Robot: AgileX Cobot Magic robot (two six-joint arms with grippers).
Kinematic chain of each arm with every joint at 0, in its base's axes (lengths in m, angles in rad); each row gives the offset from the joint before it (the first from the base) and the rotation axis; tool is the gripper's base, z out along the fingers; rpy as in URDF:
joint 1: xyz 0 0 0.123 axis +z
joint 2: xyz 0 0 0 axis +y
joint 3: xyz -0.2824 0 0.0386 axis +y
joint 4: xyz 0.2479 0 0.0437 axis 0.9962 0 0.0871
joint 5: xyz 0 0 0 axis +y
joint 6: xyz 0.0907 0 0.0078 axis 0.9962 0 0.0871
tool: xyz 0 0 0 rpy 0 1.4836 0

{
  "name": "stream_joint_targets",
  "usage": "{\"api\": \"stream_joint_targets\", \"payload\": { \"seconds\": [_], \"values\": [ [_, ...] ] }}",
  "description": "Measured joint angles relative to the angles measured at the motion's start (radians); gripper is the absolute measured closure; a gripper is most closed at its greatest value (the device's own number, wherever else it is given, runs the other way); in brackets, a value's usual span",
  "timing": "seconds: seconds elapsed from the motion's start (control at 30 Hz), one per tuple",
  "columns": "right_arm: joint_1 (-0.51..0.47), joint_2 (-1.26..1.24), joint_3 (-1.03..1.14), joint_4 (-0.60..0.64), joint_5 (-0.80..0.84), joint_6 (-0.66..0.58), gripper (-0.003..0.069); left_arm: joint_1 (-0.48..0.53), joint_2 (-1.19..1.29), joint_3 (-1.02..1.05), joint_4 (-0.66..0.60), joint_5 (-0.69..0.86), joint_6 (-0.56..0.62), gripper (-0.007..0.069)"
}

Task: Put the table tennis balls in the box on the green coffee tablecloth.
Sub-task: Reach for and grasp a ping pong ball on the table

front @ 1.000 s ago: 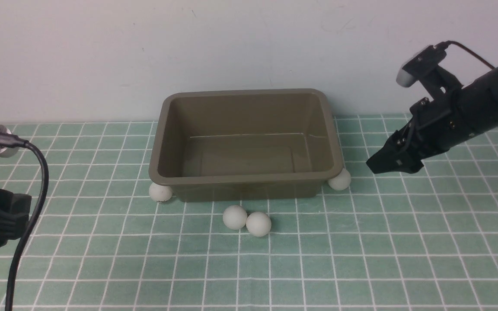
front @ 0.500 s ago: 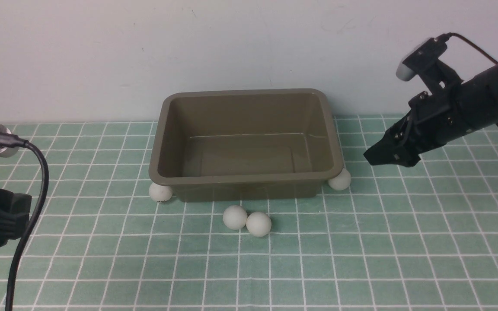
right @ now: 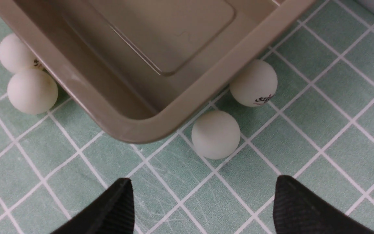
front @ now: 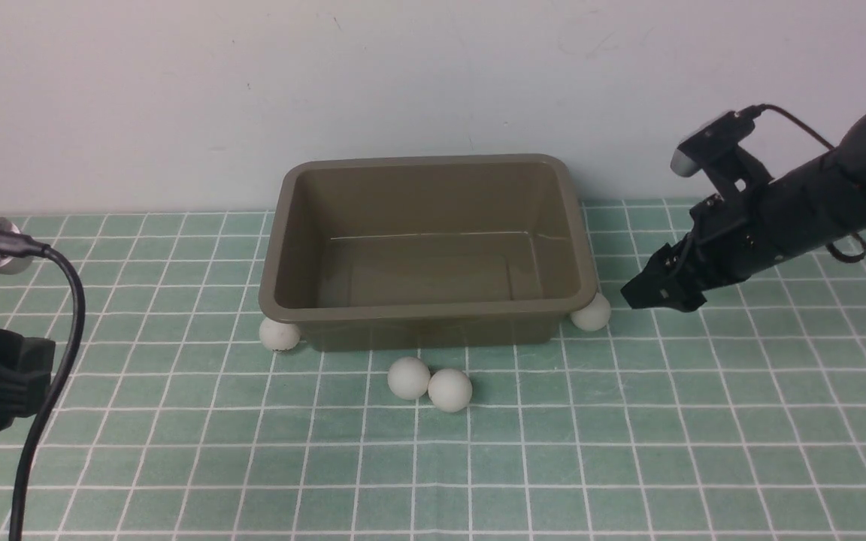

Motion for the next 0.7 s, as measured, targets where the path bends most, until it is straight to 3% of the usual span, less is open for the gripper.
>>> {"api": "stream_joint_targets", "payload": {
  "seconds": [0.27, 0.7],
  "values": [
    [0.000, 0.049, -0.003, 0.100, -0.013, -0.084, 0.0143, 0.000, 0.000, 0.000, 0.000, 0.000, 0.000, 0.0178],
    [0.032, 0.158, -0.125, 0.122, 0.019, -0.109, 0.0179, 0.000, 0.000, 0.000, 0.000, 0.000, 0.000, 0.0178]
  ]
}}
